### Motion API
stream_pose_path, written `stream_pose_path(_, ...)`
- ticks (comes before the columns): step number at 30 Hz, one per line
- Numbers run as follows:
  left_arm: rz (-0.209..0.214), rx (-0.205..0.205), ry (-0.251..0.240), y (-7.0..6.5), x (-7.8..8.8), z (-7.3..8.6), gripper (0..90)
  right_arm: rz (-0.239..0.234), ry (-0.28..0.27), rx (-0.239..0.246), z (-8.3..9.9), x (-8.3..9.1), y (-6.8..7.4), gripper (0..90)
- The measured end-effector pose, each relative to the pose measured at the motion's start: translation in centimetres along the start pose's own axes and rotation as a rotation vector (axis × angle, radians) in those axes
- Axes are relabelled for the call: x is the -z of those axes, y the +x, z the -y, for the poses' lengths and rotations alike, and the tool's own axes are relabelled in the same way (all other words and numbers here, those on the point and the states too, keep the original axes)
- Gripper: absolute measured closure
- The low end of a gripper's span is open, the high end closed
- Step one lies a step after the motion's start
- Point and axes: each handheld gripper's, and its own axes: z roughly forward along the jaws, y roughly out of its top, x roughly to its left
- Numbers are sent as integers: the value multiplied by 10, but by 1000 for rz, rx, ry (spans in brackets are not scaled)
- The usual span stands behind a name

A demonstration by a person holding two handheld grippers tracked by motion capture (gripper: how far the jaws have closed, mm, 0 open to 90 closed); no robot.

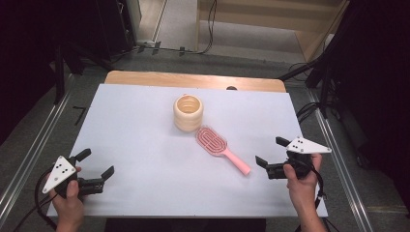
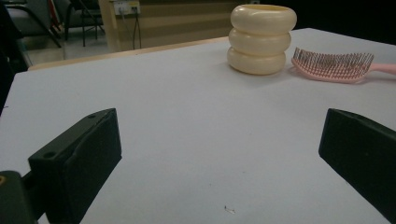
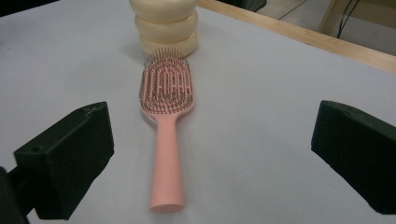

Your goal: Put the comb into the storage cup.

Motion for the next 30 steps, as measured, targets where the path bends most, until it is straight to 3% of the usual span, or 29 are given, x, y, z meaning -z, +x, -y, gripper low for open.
stream_pose_path(17,4,-1,0,0,0,0,0,-40,125,68,-26,-23,9,0)
stream_pose_path(30,5,-5,3,0,0,0,0,-71,226,106,-37,-44,16,0)
